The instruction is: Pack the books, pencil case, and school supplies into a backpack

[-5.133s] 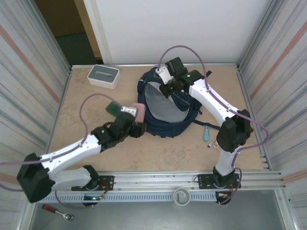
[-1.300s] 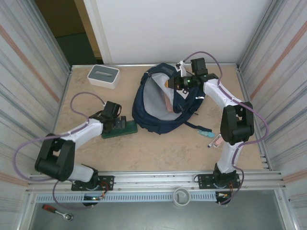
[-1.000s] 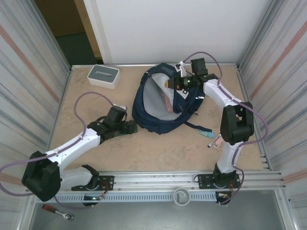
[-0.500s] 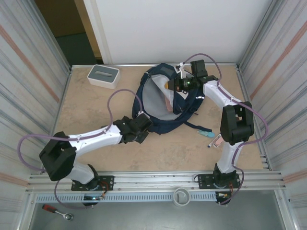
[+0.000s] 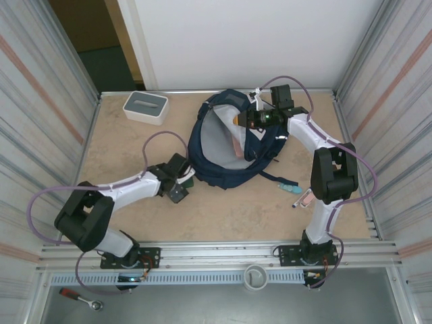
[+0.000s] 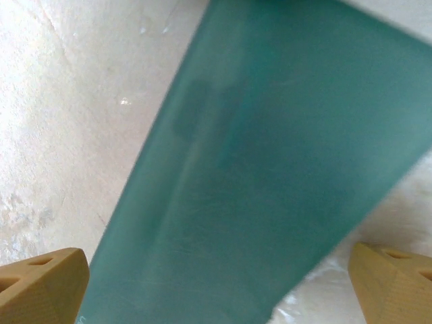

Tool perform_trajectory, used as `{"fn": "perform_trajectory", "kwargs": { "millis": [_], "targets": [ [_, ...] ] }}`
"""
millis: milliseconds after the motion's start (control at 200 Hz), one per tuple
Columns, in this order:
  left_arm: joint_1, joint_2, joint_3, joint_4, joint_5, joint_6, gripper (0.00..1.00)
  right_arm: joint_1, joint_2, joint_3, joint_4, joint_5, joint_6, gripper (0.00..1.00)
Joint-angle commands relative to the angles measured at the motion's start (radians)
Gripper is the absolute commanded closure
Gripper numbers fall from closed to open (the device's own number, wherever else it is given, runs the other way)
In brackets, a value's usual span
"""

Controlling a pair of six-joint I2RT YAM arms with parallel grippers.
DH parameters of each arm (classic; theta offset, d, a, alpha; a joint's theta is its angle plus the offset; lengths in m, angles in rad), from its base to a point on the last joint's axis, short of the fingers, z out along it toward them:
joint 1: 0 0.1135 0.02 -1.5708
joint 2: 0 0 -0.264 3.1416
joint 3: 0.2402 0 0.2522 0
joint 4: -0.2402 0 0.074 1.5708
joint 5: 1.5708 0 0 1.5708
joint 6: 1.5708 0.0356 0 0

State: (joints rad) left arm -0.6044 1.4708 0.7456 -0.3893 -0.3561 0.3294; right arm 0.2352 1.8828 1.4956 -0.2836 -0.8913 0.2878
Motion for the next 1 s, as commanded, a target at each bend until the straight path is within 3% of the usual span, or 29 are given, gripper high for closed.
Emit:
{"fn": "perform_trajectory", "kwargs": {
  "millis": [0, 200, 501, 867, 997],
  "targets": [
    [0.074, 0.023, 0.006, 0.076, 0.069, 0.085, 0.01, -0.019, 0.012, -0.008, -0.019, 0.0, 0.021, 0.92],
    [0.247, 0.047, 0.047, 0.101, 0.22, 0.097, 0.03, -0.019, 0.017, -0.007, -0.02, 0.002, 0.021, 0.92],
    [0.456, 0.142, 0.136, 0.084, 0.414, -0.006, 0.09, -0.019, 0.021, -0.01, -0.024, 0.005, 0.021, 0.92],
    [0.556, 0.283, 0.271, -0.069, 0.447, -0.152, 0.03, -0.016, 0.029, -0.003, -0.035, 0.018, 0.021, 0.92],
    [0.575, 0.288, 0.27, -0.075, 0.469, -0.179, 0.13, -0.013, 0.033, 0.005, -0.043, 0.024, 0.021, 0.92]
  ]
}}
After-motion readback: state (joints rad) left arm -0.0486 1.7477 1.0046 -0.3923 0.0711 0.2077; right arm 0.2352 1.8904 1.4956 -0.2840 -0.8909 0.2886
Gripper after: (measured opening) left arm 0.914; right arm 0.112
